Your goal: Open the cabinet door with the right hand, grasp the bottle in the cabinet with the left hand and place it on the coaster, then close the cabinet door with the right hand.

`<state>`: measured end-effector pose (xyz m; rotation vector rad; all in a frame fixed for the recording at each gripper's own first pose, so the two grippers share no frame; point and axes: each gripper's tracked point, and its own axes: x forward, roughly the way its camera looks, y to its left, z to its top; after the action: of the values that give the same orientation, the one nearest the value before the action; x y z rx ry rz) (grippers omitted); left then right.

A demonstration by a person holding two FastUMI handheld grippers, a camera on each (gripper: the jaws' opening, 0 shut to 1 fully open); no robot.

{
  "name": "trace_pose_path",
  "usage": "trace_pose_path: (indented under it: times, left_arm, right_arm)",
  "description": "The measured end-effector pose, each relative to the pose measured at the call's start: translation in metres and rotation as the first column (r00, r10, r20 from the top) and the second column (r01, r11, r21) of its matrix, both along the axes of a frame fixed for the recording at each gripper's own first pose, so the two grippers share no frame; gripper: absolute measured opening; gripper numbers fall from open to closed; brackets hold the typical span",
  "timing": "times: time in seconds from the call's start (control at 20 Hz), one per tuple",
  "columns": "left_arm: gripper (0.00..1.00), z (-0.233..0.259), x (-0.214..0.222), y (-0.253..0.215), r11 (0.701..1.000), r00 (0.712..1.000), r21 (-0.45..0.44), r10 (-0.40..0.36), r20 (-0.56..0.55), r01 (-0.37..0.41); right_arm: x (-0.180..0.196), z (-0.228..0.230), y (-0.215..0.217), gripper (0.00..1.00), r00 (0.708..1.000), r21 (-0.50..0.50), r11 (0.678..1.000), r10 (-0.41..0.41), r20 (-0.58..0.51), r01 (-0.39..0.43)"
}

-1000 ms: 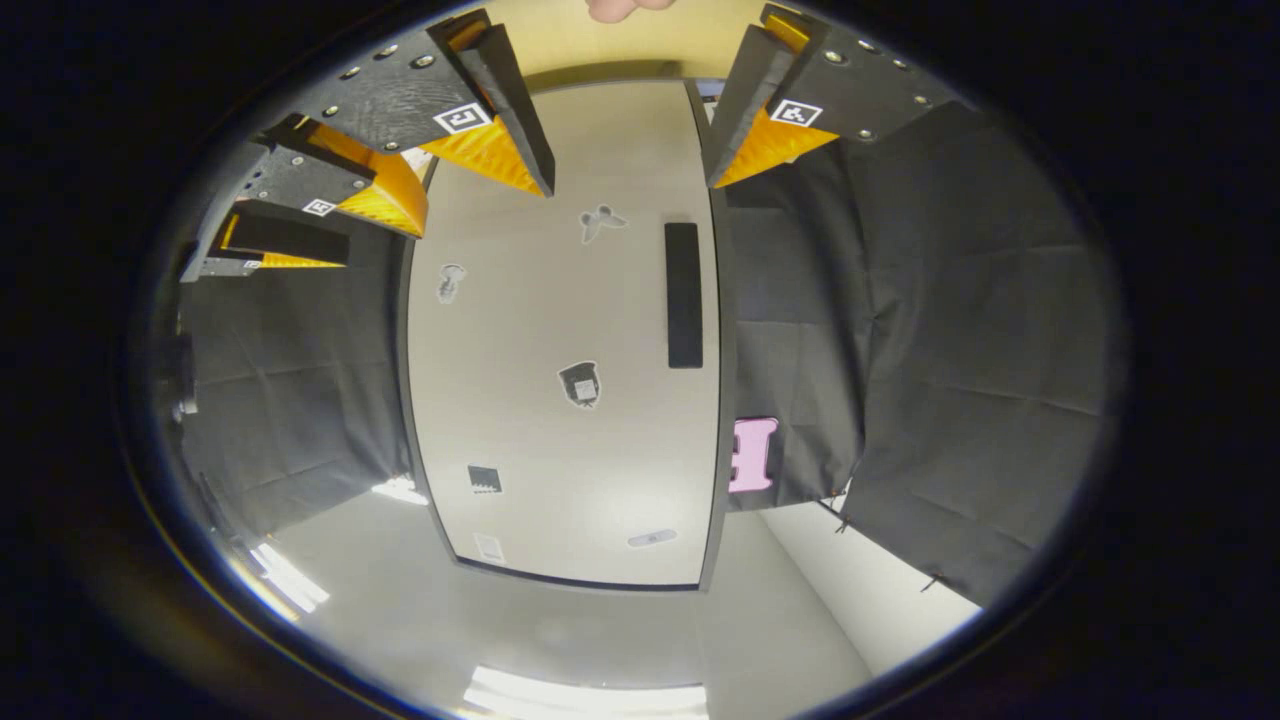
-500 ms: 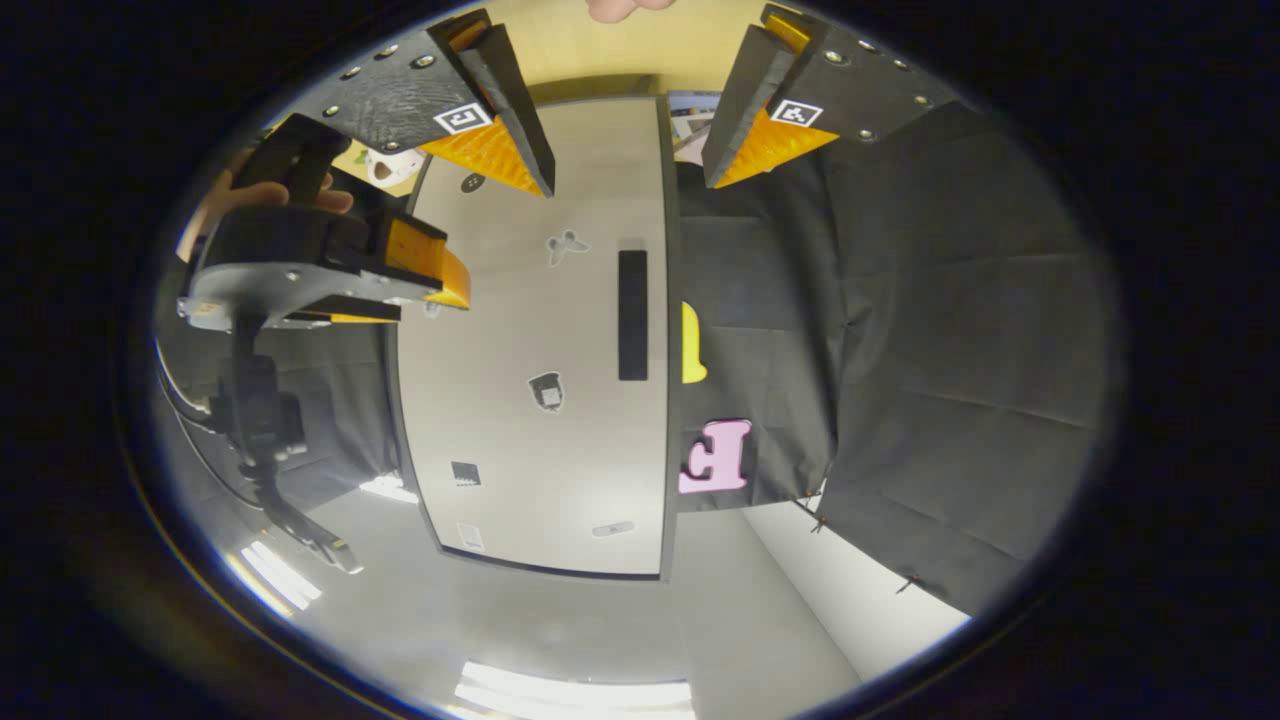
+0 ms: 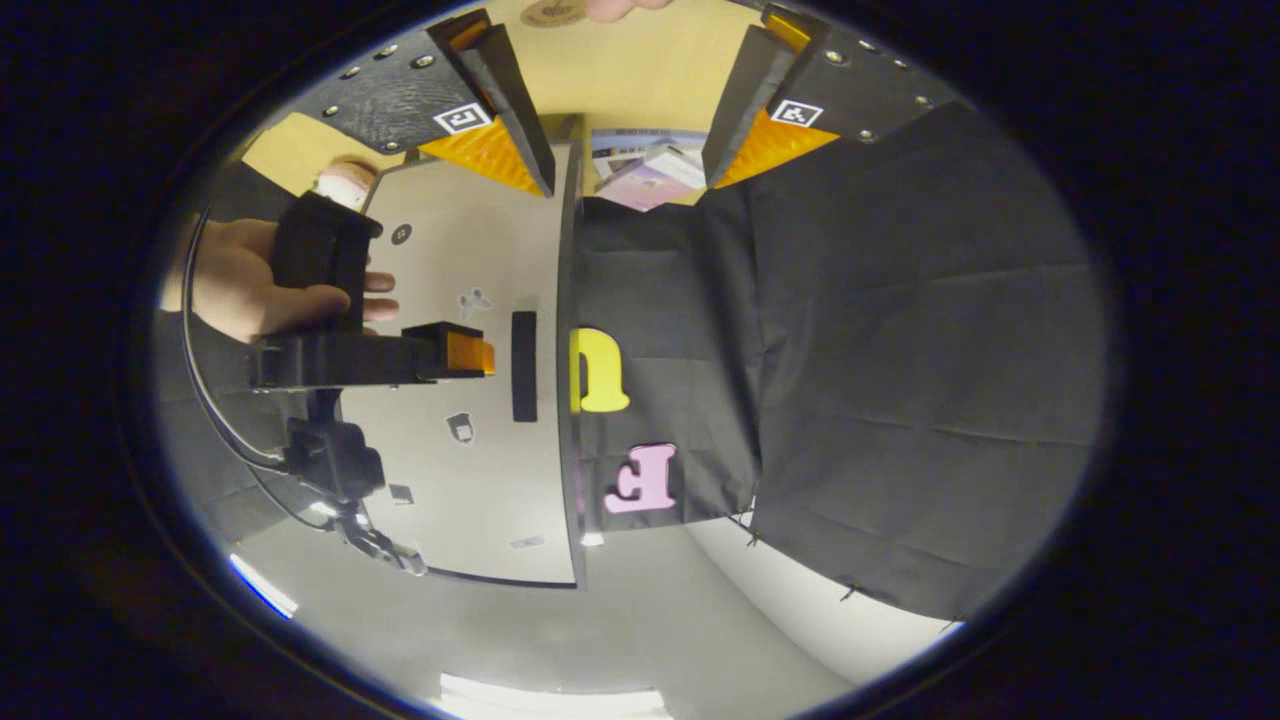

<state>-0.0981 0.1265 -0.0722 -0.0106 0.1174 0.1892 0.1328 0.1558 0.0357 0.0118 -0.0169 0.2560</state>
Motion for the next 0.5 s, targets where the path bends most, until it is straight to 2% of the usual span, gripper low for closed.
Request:
trace_pose_path:
  times: [0.15,0.3,0.4,0.5]
  left_arm:
    - [0.85,-0.009,-0.016,0.016,0.999,0.999,-0.005,0.032,-0.018,-0.032]
    - [0.85,-0.015,-0.029,0.028,0.998,0.998,0.003,0.055,-0.03,-0.055]
    - [0.85,-0.019,-0.036,0.034,0.998,0.997,0.004,0.063,-0.035,-0.062]
    - [0.85,-0.025,-0.038,0.042,0.998,0.997,0.008,0.068,-0.046,-0.068]
  right_arm:
    - [0.019,-0.007,0.032,0.95,0.999,0.019,0.999,0.042,-0.021,-0.041]
    - [0.043,-0.021,0.041,0.92,0.997,-0.003,1.0,0.004,-0.074,-0.005]
    - [0.055,-0.029,0.047,0.88,0.994,0.013,1.0,0.011,-0.113,-0.01]
    - [0.062,-0.03,0.046,0.74,0.992,0.02,1.0,0.008,-0.123,-0.005]
